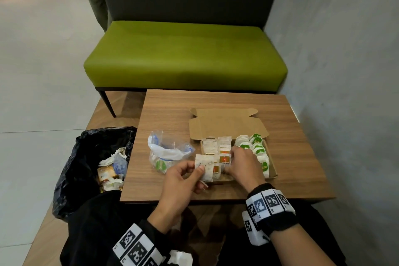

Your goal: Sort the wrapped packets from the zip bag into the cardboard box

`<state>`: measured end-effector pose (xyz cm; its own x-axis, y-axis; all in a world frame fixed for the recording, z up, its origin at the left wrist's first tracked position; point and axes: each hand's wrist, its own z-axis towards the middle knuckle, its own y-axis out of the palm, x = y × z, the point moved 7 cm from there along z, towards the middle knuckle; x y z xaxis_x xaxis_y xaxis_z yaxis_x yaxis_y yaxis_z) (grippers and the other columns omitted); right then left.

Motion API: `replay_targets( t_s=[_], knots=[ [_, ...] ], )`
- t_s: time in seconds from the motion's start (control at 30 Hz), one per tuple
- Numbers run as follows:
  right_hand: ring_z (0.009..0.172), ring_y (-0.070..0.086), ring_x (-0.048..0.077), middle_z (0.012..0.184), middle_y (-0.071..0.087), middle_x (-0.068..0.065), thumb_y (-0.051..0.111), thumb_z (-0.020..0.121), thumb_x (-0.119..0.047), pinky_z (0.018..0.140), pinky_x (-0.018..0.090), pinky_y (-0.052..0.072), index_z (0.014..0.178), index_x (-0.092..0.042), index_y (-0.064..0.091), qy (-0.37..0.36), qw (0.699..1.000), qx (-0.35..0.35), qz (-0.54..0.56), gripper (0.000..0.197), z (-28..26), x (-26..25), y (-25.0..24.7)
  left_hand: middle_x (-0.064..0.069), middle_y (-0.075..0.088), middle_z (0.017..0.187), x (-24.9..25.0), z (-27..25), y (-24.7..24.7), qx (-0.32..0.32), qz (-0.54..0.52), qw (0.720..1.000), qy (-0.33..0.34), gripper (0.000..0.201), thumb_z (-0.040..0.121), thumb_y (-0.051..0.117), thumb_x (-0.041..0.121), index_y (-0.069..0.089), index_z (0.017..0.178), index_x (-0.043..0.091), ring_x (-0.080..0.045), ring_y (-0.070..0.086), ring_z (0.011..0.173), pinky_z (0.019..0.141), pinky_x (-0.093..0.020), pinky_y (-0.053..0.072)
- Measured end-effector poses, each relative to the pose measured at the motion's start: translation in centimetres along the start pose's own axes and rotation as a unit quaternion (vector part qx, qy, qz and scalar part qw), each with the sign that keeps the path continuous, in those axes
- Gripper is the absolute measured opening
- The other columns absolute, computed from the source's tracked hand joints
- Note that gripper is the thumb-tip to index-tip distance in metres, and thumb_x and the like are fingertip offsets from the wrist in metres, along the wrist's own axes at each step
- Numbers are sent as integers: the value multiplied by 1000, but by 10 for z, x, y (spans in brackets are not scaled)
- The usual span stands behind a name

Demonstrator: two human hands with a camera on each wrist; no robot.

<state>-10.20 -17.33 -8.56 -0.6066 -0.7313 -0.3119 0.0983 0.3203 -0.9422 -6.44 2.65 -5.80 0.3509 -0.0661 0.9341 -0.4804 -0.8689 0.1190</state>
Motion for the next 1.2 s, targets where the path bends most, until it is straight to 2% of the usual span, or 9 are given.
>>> replay_targets(
  t_s=[0.17, 0.3, 0.4, 0.47, 0.63, 0.77, 0.83, 1.07, 1.2],
  knots=[
    [95, 65, 27, 103, 69, 6, 76, 82, -29, 76, 34, 52, 113, -17, 61, 4, 1000, 15, -6, 36, -6, -2, -8, -13, 73, 86, 4, 0, 1, -11, -19, 1000, 12, 12, 92, 64, 10, 69, 101, 3, -18, 62, 62, 57, -25, 53],
    [79, 66, 12, 80, 71, -7, 75, 82, -32, 71, 29, 52, 117, -21, 66, -5, 994, 62, 86, 38, -22, -2, -41, -14, 75, 91, 11, -2, 1, -33, -28, 999, 21, 13, 93, 62, 8, 67, 105, 4, -23, 67, 67, 61, -27, 54],
    [59, 59, 1, 75, 69, -8, 77, 77, -25, 63, 31, 51, 122, -33, 64, -105, 957, -53, 267, 47, -46, -27, -49, -12, 75, 87, 20, -5, 2, -40, -27, 998, 41, 14, 93, 62, 6, 67, 106, 6, -21, 66, 62, 59, -24, 49],
    [68, 64, 4, 87, 70, -6, 82, 71, -32, 67, 37, 58, 122, -43, 61, -163, 931, -140, 296, 56, -60, -44, -40, -11, 75, 82, 27, -7, 3, -46, -28, 997, 57, 13, 92, 62, 4, 67, 104, 5, -18, 66, 59, 57, -20, 47],
    [81, 68, 15, 91, 74, -13, 72, 75, -53, 76, 47, 56, 98, -40, 72, -196, 917, -143, 318, 26, -73, -57, -27, -2, 70, 63, 43, -18, 6, -66, -36, 994, 80, 6, 90, 62, -4, 65, 89, 2, -8, 62, 50, 50, -13, 45],
    [66, 60, -1, 76, 70, -19, 73, 86, -33, 62, 30, 51, 90, -38, 72, -191, 912, -159, 327, 6, -89, -59, -14, -5, 70, 65, 49, -21, -1, -53, -22, 994, 89, 6, 89, 64, 0, 65, 86, 6, -11, 61, 52, 53, -17, 44],
    [55, 50, 1, 67, 67, -8, 72, 85, -25, 56, 26, 42, 86, -30, 74, -184, 913, -166, 324, 5, -95, -56, -5, -9, 71, 70, 50, -22, -4, -47, -3, 995, 90, 4, 89, 66, 5, 66, 86, 8, -16, 62, 55, 56, -21, 43],
    [60, 53, 10, 71, 60, 0, 85, 69, -30, 54, 32, 47, 111, -29, 58, -131, 884, -65, 443, 49, -104, -45, -21, -2, 65, 56, 63, -35, 2, -69, -7, 992, 109, 10, 90, 64, 1, 64, 91, -9, -15, 53, 44, 49, -17, 41],
    [88, 71, 18, 99, 73, -1, 87, 72, -25, 73, 38, 60, 122, -36, 58, -170, 862, -27, 478, 59, -106, -53, -33, 1, 61, 49, 67, -45, 6, -85, 6, 991, 101, 13, 89, 65, 1, 68, 78, 7, -11, 47, 39, 45, -15, 40]
  ],
)
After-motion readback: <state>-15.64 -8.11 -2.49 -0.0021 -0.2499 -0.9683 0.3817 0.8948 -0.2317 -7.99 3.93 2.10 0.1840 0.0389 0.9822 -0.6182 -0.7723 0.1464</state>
